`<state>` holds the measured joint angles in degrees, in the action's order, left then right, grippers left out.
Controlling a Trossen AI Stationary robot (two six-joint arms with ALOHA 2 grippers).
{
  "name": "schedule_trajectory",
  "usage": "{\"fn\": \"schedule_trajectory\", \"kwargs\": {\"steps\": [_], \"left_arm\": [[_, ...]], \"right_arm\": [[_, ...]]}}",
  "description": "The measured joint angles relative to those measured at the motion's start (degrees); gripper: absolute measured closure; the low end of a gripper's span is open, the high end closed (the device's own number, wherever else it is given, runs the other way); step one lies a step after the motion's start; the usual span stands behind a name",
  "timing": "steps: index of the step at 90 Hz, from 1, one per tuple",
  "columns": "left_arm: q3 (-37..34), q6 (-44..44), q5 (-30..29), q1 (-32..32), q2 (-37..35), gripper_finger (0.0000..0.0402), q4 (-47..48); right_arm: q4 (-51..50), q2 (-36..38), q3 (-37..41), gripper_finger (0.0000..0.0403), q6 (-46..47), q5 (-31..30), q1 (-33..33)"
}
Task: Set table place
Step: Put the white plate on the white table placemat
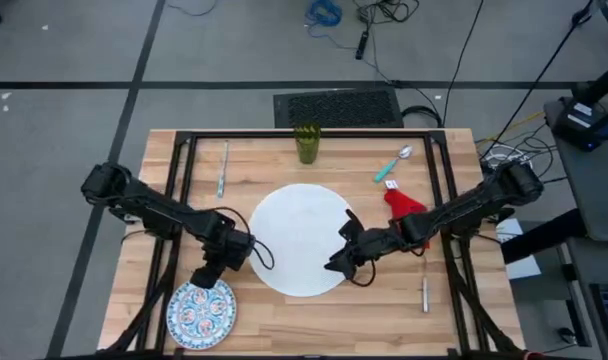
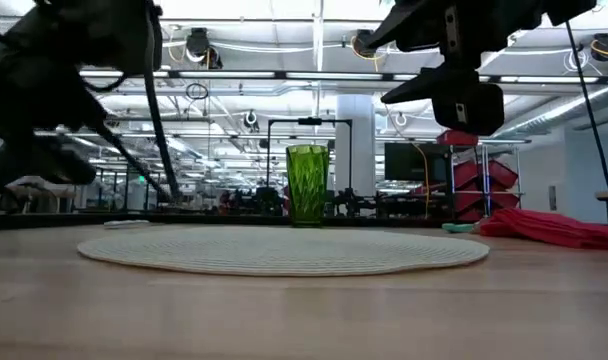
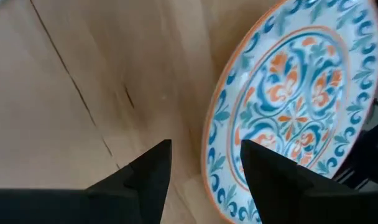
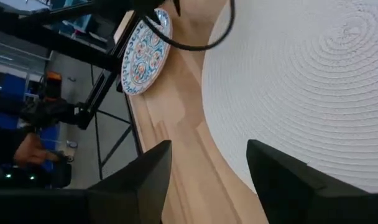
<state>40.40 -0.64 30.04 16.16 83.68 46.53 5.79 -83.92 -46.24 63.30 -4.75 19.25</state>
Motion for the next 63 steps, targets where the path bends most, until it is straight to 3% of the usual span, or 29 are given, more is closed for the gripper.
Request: {"fn": "schedule_trajectory", "kwargs": {"steps": [17,49,63], "left_arm": [[0.00,2.42,3.81,1.01,3.26,0.0223,-2.38],[0.13,4.05,3.90,4.36,6.55,0.0225,-5.33],[0.15,4.58,2.25,4.44,6.83,0.0274,-5.42]], "right_arm": [[-0.14,0.00,0.00,0.0206,-0.96,0.01,0.00],[-0.54,0.02,0.00,0.0206,-1.02,0.01,0.00],[-0.60,0.02,0.00,0.0206,-1.02,0.04,0.00]]}}
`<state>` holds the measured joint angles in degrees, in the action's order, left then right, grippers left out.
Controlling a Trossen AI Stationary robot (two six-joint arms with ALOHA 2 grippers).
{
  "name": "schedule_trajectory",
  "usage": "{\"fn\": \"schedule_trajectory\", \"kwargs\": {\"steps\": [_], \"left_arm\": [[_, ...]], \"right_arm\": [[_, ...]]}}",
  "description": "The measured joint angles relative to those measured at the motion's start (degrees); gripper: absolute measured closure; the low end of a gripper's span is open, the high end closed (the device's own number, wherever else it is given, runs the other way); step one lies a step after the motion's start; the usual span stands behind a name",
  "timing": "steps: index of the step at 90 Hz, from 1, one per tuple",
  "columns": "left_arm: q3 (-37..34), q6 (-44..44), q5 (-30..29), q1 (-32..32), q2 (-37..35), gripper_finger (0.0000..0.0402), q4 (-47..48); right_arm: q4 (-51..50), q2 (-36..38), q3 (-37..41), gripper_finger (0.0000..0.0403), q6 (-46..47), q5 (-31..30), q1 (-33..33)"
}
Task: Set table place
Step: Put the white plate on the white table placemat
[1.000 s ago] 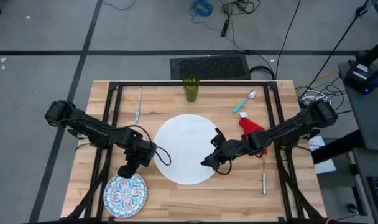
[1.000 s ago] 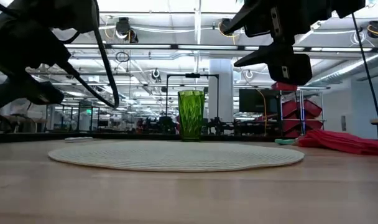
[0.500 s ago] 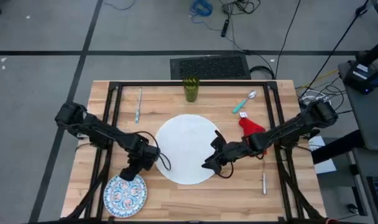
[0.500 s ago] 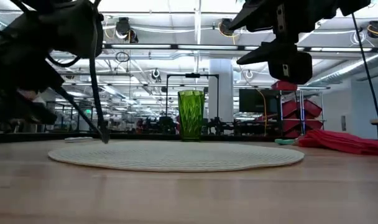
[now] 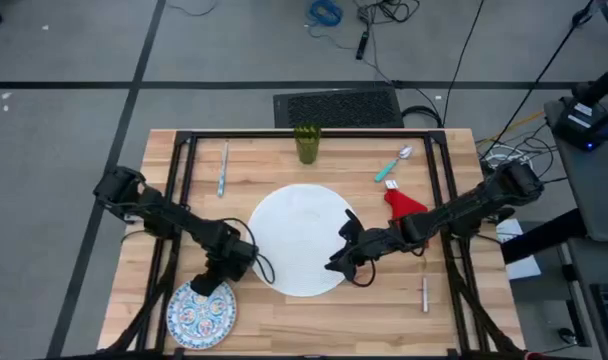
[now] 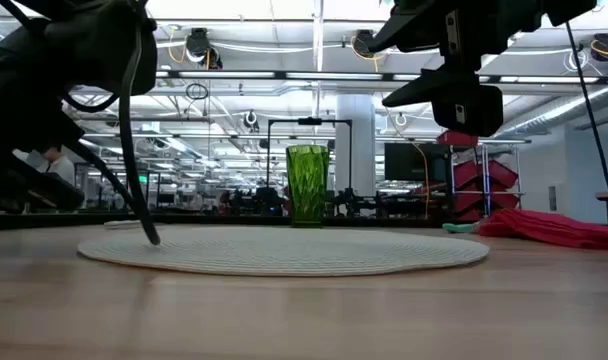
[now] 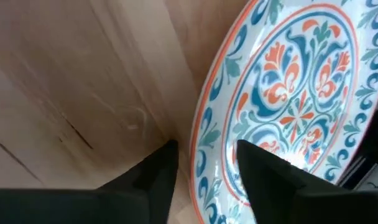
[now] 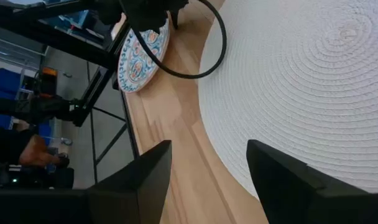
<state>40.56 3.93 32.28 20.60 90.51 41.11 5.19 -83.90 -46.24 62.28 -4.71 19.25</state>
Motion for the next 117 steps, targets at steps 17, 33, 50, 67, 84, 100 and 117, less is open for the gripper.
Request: {"fn": "schedule_trajectory", "kwargs": {"steps": [17,33,50,67,84,100,117], "left_arm": [[-0.07,1.04,1.22,0.07,0.17,0.0384,-0.73],[-0.13,1.42,4.19,-0.15,0.18,0.0392,-0.40],[0.23,1.19,10.27,-2.45,0.16,0.0401,3.13],[0.31,1.57,12.24,-6.66,-0.48,0.0401,6.28],[1.41,0.97,13.80,-12.27,-2.33,0.0401,8.12],[4.81,0.91,14.60,-19.12,-3.90,0.0401,11.64],[10.67,-2.19,15.30,-25.93,-4.36,0.0401,12.97]], "right_arm": [[-0.31,0.00,0.00,0.0206,0.01,0.00,0.00],[-0.31,0.00,0.00,0.0206,0.04,0.00,0.00],[-0.33,0.00,0.00,0.0206,-0.02,-0.02,0.00],[-0.35,0.00,0.00,0.0206,-0.91,-0.02,0.00],[-1.73,0.00,0.00,0.0206,-1.28,-0.02,0.00],[-3.58,0.00,0.00,0.0206,-1.77,-0.01,0.00],[-3.22,0.00,0.00,0.0206,-4.51,0.25,0.58]]}}
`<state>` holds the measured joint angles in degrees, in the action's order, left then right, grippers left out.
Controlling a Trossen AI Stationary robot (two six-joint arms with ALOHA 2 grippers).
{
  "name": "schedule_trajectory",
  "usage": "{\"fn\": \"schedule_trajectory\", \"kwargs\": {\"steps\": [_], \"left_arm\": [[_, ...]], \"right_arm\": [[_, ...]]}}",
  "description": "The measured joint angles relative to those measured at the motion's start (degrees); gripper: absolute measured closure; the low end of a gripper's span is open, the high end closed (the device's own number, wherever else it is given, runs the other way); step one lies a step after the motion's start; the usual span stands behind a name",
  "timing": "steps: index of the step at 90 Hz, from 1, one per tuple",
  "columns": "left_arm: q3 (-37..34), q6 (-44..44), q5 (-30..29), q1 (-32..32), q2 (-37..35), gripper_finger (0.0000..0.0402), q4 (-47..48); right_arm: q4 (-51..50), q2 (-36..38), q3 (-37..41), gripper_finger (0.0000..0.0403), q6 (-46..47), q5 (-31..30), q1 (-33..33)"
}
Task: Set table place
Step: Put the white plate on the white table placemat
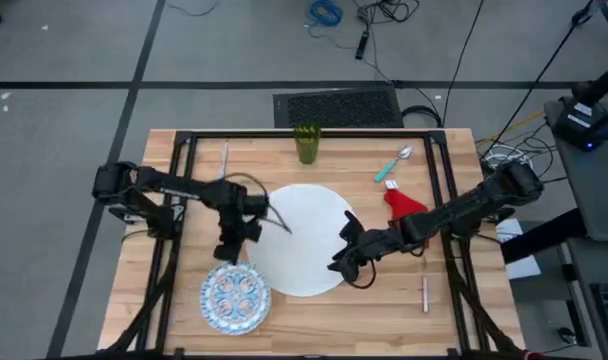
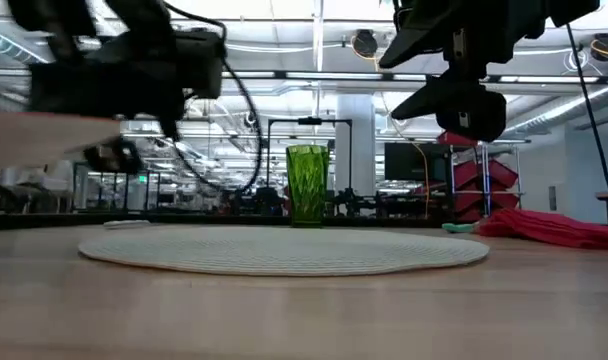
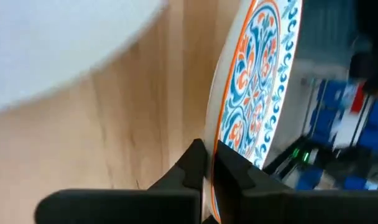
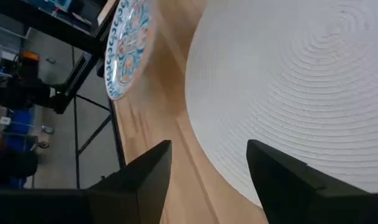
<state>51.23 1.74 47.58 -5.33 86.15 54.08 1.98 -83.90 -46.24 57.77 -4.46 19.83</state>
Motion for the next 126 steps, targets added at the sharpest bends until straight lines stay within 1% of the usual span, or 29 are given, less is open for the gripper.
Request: {"fn": "schedule_trajectory", "kwargs": {"steps": [11,22,29,33,42,51,57,71,88,104,126], "left_arm": [[3.25,-4.40,0.25,-3.49,-0.02,0.0401,-0.44],[5.01,-10.38,0.21,-6.71,-0.02,0.0401,-3.29],[5.13,-16.65,-0.01,-8.60,-0.02,0.0401,-6.42],[5.11,-19.94,-1.28,-9.37,-0.02,0.0401,-8.17],[4.53,-24.86,-4.14,-10.65,0.02,0.0401,-14.35],[3.77,-29.88,-4.56,-11.62,1.12,0.0401,-20.76],[3.66,-32.16,-4.83,-12.15,2.44,0.0401,-23.30],[3.63,-34.36,-6.07,-13.95,7.24,0.0401,-26.80],[3.51,-32.85,-5.90,-15.81,12.43,0.0401,-28.00],[3.51,-32.92,-4.95,-16.84,13.11,0.0401,-31.93],[3.51,-32.89,-4.93,-18.32,13.11,0.0401,-32.10]], "right_arm": [[-0.02,0.00,0.00,0.0206,-1.50,0.07,0.76],[-0.10,0.02,0.00,0.0206,-1.97,-0.51,1.63],[-0.15,0.02,0.00,0.0206,-2.03,-2.00,2.07],[-0.11,0.02,0.00,0.0206,-2.14,-3.02,2.36],[-0.09,0.02,0.00,0.0206,-2.18,-4.23,2.62],[-0.07,0.02,0.00,0.0206,-2.18,-4.52,2.85],[-0.11,0.02,0.00,0.0206,-2.13,-4.55,2.85],[-0.13,0.02,0.00,0.0206,-2.46,-4.58,2.85],[-0.29,0.04,0.00,0.0206,-2.55,-4.56,2.85],[-0.50,0.04,0.00,0.0206,-2.55,-4.49,3.16],[-0.53,0.04,0.00,0.0206,-2.55,-4.49,3.18]]}}
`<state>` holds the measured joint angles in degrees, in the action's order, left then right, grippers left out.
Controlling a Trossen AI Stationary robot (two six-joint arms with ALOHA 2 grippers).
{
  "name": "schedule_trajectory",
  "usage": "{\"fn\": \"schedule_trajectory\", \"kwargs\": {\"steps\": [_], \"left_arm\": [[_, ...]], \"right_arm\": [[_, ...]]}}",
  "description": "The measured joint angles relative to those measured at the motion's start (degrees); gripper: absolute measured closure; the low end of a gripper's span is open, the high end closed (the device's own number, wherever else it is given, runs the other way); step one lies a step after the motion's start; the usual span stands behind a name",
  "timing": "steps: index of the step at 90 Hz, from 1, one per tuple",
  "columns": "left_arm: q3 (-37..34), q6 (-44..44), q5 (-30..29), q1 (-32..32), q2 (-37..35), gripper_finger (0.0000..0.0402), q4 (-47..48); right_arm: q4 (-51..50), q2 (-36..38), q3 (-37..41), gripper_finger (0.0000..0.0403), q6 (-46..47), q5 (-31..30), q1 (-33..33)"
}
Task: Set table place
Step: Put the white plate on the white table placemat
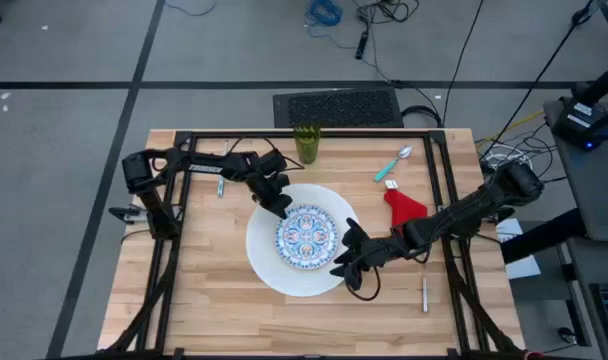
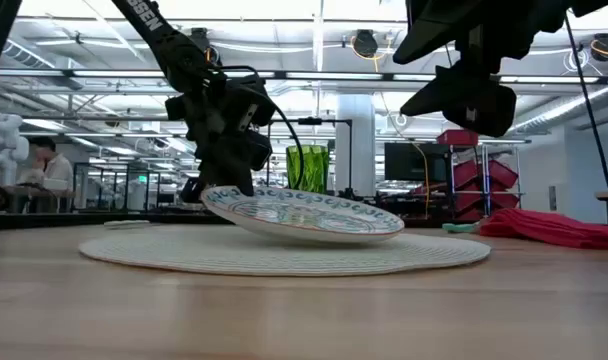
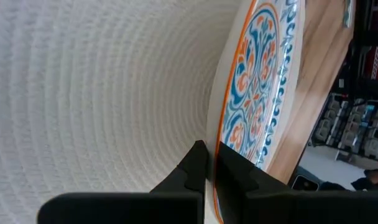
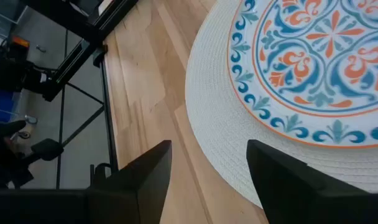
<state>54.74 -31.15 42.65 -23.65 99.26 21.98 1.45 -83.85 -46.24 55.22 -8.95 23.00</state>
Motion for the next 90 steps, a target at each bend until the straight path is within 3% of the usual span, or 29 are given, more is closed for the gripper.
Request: {"fn": "schedule_trajectory", "kwargs": {"steps": [51,65,90], "left_arm": [[0.11,1.50,-2.95,-0.51,-0.09,0.0397,3.20],[0.11,2.08,-6.98,-0.52,-0.11,0.0359,6.75],[0.11,1.70,-7.87,-0.50,-0.11,0.0283,6.85]], "right_arm": [[-0.07,0.00,0.00,0.0206,-0.22,0.20,0.02],[-0.06,0.00,0.00,0.0206,-0.22,0.20,0.02],[-0.01,0.00,0.00,0.0206,0.02,0.20,0.02]]}}
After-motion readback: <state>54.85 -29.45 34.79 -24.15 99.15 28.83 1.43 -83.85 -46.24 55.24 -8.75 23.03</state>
